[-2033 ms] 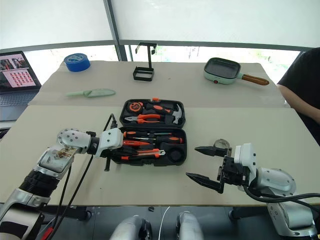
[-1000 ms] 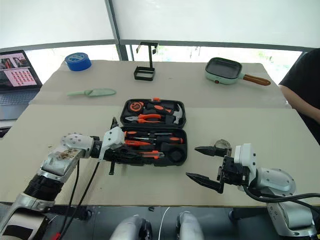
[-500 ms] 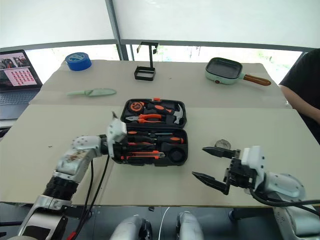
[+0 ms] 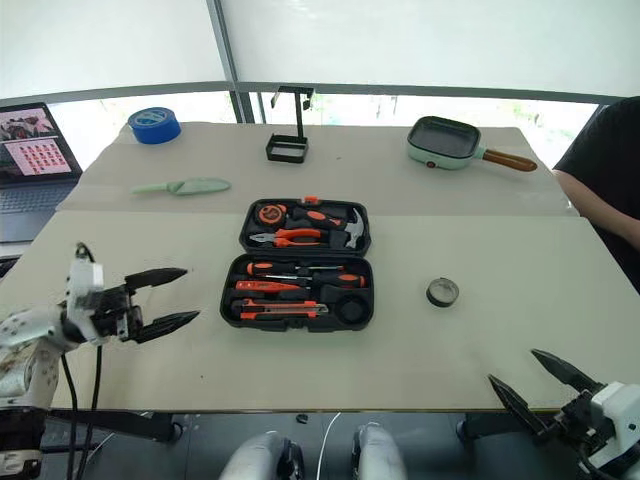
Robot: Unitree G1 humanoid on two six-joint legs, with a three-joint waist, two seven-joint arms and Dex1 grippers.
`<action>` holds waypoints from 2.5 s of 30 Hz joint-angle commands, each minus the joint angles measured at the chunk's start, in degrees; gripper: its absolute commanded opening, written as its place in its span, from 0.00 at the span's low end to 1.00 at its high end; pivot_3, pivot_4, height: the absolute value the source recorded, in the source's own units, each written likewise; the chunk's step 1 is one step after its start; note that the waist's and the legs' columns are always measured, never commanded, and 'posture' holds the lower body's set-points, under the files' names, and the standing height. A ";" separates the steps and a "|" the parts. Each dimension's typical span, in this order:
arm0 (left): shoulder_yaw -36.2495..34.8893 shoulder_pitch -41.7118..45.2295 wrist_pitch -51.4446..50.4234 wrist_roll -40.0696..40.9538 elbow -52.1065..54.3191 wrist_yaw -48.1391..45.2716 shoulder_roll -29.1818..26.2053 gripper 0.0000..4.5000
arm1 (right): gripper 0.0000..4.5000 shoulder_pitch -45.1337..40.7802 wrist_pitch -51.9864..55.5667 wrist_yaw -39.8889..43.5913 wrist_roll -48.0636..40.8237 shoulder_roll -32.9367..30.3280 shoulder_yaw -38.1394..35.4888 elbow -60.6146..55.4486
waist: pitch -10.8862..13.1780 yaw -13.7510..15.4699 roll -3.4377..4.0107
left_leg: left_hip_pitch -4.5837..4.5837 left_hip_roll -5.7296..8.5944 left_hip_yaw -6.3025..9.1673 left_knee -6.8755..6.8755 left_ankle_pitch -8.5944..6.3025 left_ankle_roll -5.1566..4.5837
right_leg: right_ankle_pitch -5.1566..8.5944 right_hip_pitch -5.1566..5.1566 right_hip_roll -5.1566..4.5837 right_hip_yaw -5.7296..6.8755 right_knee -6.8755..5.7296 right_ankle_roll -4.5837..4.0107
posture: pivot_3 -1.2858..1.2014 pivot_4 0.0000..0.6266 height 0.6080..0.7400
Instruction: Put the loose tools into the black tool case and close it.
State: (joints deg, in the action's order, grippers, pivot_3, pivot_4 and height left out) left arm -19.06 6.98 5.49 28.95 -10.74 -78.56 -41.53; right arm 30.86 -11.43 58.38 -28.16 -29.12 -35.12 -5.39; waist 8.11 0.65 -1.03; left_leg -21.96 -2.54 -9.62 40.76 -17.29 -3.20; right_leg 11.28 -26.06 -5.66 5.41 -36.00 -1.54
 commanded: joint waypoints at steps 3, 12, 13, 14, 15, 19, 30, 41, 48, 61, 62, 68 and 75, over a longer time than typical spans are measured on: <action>1.96 -5.01 -3.69 4.12 11.21 -3.43 -2.35 1.00 | 1.00 -6.04 9.20 -4.90 -0.06 -6.88 3.42 -9.42 | 0.01 -0.24 0.17 | -0.02 -0.01 -0.02 -0.04 -0.01 0.00 | 0.01 -0.06 0.00 -0.03 -0.01 -0.01 | 0.52 0.24 1.00; 9.05 -0.61 -13.84 8.77 21.61 2.57 2.39 1.00 | 1.00 -29.98 42.78 -2.84 -1.63 -31.86 19.80 -11.07 | 0.06 0.34 0.15 | -0.12 -0.08 0.19 -0.12 0.34 -0.19 | -0.11 -0.02 0.59 0.10 0.00 -0.10 | 0.52 0.24 1.00; 9.90 -0.39 -13.73 8.30 21.86 2.73 2.87 1.00 | 1.00 -33.19 45.83 -2.30 -0.01 -33.54 23.58 -9.84 | 0.06 0.23 0.16 | -0.21 -0.07 0.22 -0.16 0.37 -0.13 | -0.10 -0.11 0.63 0.15 -0.03 -0.21 | 0.52 0.24 1.00; 10.50 -0.25 -13.91 8.16 22.12 2.81 3.15 1.00 | 1.00 -36.27 47.98 -1.65 1.29 -34.71 26.87 -8.50 | 0.07 0.19 0.18 | -0.19 -0.06 0.16 -0.16 0.44 0.00 | -0.19 -0.12 0.64 0.09 -0.04 -0.38 | 0.52 0.24 1.00; 10.80 -0.16 -14.07 8.11 22.28 2.91 3.29 1.00 | 1.00 -38.38 49.37 -1.30 1.97 -35.37 28.97 -7.55 | 0.08 0.09 0.16 | -0.25 -0.02 0.14 -0.16 0.54 0.16 | -0.19 -0.15 0.58 0.08 -0.03 -0.38 | 0.52 0.24 1.00; 11.13 -0.71 -14.18 8.30 23.51 4.19 3.78 1.00 | 1.00 -46.47 47.84 -0.43 6.86 -33.65 35.73 -1.47 | 0.10 -0.07 0.12 | -0.30 0.02 0.13 -0.12 0.47 0.04 | -0.12 -0.10 0.52 0.13 0.10 -0.12 | 0.52 0.24 1.00; 9.71 -3.92 -11.51 6.88 24.06 5.65 3.86 1.00 | 0.88 -54.18 39.94 1.41 15.64 -25.53 43.84 10.14 | 0.13 0.00 0.09 | -0.34 0.05 0.01 0.07 0.43 -0.04 | -0.07 -0.12 0.41 0.19 0.04 0.27 | 0.52 0.24 1.00; 10.34 -5.34 -10.05 7.40 24.16 3.77 3.77 1.00 | 0.08 -56.98 37.54 6.90 17.89 -26.01 43.86 13.68 | 0.12 -0.17 0.09 | -0.27 0.02 -0.01 0.07 0.46 0.02 | -0.09 -0.13 0.41 0.20 -0.04 0.28 | 0.52 0.24 1.00; 10.06 -6.56 -8.91 6.81 23.00 3.68 4.19 1.00 | 0.00 -61.19 43.86 15.89 4.46 -20.93 40.84 3.19 | 0.13 -0.74 0.10 | -0.27 -0.03 0.00 0.06 0.45 0.01 | -0.10 -0.13 0.43 0.18 -0.03 0.27 | 0.52 0.24 1.00; 9.13 -7.29 -5.50 4.93 17.83 3.38 4.28 1.00 | 0.00 -65.87 54.75 7.63 8.58 -14.19 52.71 -6.06 | 0.14 -0.23 0.10 | -0.41 -0.01 0.07 0.07 0.48 0.06 | -0.37 -0.23 0.28 0.39 0.00 -0.23 | 0.52 0.24 1.00; 9.07 -7.63 -5.47 4.98 18.06 3.43 4.26 1.00 | 0.00 -65.76 55.46 7.22 8.45 -13.81 52.83 -6.15 | 0.14 -0.24 0.10 | -0.42 -0.01 0.06 0.07 0.46 0.04 | -0.38 -0.23 0.28 0.41 0.03 -0.23 | 0.52 0.24 1.00; 8.15 -9.18 -5.07 4.95 18.65 3.60 3.78 1.00 | 0.00 -65.01 58.22 6.81 10.57 -15.31 55.89 -6.92 | 0.14 -0.49 0.10 | -0.42 -0.03 0.03 0.03 0.45 0.04 | -0.36 -0.23 0.29 0.49 0.09 -0.22 | 0.52 0.24 1.00; 7.26 -9.25 -4.61 4.59 18.52 4.05 3.68 1.00 | 0.17 -65.85 57.97 8.59 11.84 -16.42 58.60 -7.10 | 0.14 0.02 0.10 | -0.42 -0.02 0.07 0.05 0.42 -0.01 | -0.26 -0.21 0.22 0.54 0.09 -0.06 | 0.52 0.24 1.00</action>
State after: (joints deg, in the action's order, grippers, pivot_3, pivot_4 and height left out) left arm -10.33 -2.32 -0.16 33.43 6.33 -74.79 -37.29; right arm -34.50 46.68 65.74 -16.91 -44.55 22.74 -11.49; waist 8.25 0.67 -0.93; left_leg -22.38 -2.56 -9.55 40.81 -16.88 -3.22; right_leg 11.02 -26.27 -5.44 5.95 -35.91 -1.61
